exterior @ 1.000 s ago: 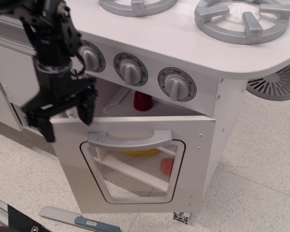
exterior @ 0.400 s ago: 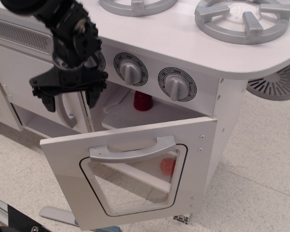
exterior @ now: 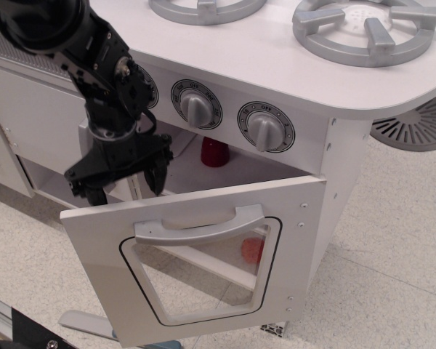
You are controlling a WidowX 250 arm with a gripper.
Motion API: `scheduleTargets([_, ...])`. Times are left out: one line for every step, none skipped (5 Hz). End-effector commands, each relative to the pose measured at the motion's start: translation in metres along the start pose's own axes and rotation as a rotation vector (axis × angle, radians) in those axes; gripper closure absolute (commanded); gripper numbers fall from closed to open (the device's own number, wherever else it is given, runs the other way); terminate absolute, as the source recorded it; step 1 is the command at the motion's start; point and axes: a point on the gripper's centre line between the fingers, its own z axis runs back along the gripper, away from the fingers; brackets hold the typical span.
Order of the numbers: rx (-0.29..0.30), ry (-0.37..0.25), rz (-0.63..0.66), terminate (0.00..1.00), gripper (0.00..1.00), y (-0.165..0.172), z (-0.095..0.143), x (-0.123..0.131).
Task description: Open oven
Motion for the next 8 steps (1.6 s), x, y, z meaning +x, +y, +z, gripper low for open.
scheduleTargets([0.042, 0.085, 0.089, 0.0, 0.0, -0.022, 0.011, -0.047])
scheduleTargets([0.032, 0.125, 0.138, 0.0, 0.0, -0.027, 0.012, -0.075])
scheduleTargets([0.047, 0.169, 0.214, 0.0, 0.0, -0.031, 0.014, -0.103])
scheduleTargets([0.079, 0.203, 0.269, 0.0, 0.0, -0.029, 0.015, -0.116])
scheduleTargets([0.079, 0.203, 0.269, 0.0, 0.0, -0.029, 0.015, -0.116])
scheduleTargets([0.079, 0.203, 0.269, 0.0, 0.0, -0.029, 0.015, -0.116])
scheduleTargets([0.079, 0.203, 0.269, 0.0, 0.0, -0.029, 0.015, -0.116])
scheduleTargets([0.079, 0.203, 0.269, 1.0, 0.0, -0.029, 0.015, -0.116])
